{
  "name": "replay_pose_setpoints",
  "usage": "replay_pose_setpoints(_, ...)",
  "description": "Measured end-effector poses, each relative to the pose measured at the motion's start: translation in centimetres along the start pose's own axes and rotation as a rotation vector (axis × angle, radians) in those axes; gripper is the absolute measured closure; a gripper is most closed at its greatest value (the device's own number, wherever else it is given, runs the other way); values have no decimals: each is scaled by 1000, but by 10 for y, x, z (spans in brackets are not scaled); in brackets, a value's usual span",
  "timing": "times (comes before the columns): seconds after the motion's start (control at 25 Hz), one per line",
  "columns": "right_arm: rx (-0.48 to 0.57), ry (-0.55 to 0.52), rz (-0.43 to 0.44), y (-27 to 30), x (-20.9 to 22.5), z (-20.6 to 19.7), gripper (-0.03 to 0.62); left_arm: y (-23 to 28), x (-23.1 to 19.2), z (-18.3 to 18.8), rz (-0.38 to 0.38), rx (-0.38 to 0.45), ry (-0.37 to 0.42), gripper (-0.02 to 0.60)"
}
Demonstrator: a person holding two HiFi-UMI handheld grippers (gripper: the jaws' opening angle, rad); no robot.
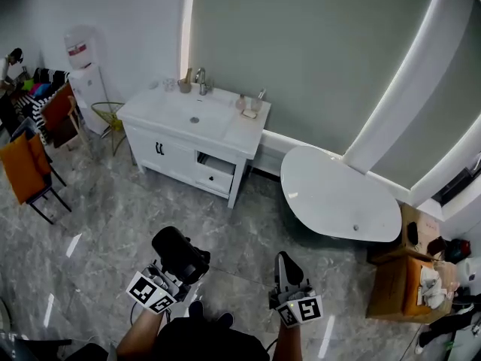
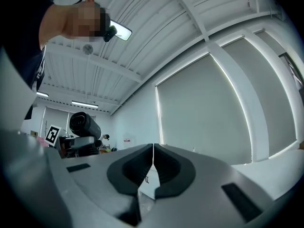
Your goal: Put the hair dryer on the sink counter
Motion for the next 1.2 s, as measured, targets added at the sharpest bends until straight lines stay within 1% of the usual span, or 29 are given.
replay_pose_setpoints(0.24,-15,-23,8,9,-11,-4,563,-4,-10,6,4,1,3,360)
replay_pose_setpoints(0.4,-54,-31,-32,9,-16,-17,563,-13,-18,9,-5,-4,12,360)
replay_pose_setpoints(0.6,-64,-28,-80,12,-20,-21,563,-19,-29,13,-5,-21,37,360)
replay_pose_setpoints(0.76,-62,-14,-117,10,-25,-23,563,-27,-36,14,-12,-30,38,360)
replay_pose_setpoints(0.92,-56,1,-129,10,-30,-26,563,-28,-40,14,-34,-23,33,360)
replay_pose_setpoints(1.08,-66,16,-134,13,-34,-34,563,-27,-48,13,-38,-22,21,360)
replay_pose_setpoints(1.2,-67,11,-134,15,-30,-37,563,-22,-50,11,-44,-16,22,360)
Point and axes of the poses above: the fingertips, and each gripper's own axes: y forward along the fingers, x to its right, z out of its top, the point moved 3 cm from there along -y, backward along the fingers, and after that the axes turned 7 degrees about -z, right-handed, at the moved point
